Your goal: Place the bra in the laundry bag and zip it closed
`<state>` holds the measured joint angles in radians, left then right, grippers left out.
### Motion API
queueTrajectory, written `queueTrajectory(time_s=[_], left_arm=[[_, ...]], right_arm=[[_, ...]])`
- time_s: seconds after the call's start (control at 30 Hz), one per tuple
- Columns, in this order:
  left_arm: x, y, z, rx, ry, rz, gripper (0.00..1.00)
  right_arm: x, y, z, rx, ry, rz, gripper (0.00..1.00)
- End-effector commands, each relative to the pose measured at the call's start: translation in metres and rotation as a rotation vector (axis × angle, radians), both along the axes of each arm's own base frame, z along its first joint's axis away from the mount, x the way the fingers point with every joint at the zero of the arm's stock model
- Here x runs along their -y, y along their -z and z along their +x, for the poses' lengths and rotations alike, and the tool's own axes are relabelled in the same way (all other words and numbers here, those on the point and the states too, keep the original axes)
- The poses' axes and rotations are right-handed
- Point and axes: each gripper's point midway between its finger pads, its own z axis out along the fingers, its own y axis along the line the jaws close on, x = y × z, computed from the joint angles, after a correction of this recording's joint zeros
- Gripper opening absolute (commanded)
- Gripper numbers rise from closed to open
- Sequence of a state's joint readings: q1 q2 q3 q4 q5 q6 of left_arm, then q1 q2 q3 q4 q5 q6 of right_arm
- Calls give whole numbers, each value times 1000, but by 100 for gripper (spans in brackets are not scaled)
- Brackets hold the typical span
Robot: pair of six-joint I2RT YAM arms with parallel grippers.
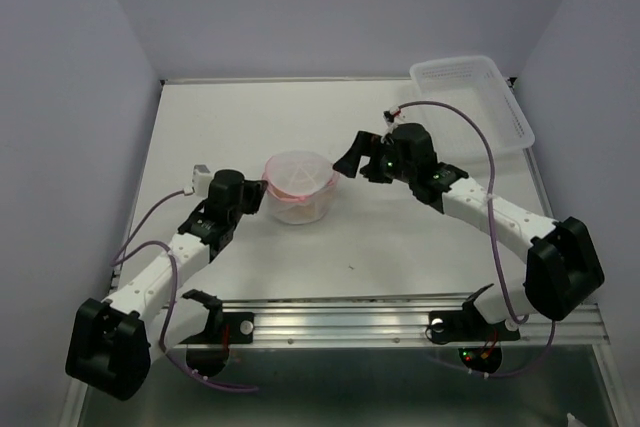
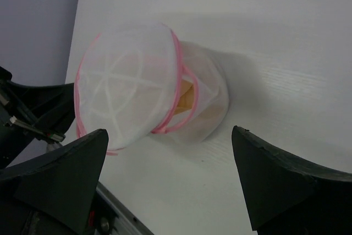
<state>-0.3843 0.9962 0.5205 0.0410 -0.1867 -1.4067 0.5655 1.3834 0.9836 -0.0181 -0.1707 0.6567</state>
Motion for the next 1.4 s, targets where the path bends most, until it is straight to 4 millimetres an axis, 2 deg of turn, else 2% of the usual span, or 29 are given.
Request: queueTrajectory(time_s=[0.0, 0.07, 0.17, 0.4, 0.5, 0.7, 0.73, 0.87, 1.1, 1.37], left_arm=[[-5, -9, -5, 21, -83, -38, 0], [-3, 2, -12, 3, -83, -48, 0], [-3, 5, -17, -2, -85, -62, 0], [1, 10, -25, -17, -85, -64, 0], [4, 13, -26, -26, -82, -64, 0], [12, 15, -30, -30, -63, -67, 0], [13, 16, -30, -30, -59, -65, 0], [11, 15, -33, -21, -66, -74, 0], [8, 14, -36, -5, -77, -79, 0], [10, 19, -38, -17, -66, -79, 0]], right_arm=[[-38, -8, -28, -80, -149, 111, 100], [-41, 3, -28, -119, -157, 108, 98], [-52, 15, -34, -166, -205, 104, 97], [-68, 32, -46, -235, -266, 105, 82], [-72, 31, -52, -233, -290, 117, 80], [-80, 24, -48, -228, -282, 191, 74], [-81, 29, -47, -248, -274, 192, 70], [-84, 36, -45, -285, -259, 199, 63], [-88, 53, -47, -360, -263, 202, 61], [-89, 44, -35, -324, -218, 209, 45]])
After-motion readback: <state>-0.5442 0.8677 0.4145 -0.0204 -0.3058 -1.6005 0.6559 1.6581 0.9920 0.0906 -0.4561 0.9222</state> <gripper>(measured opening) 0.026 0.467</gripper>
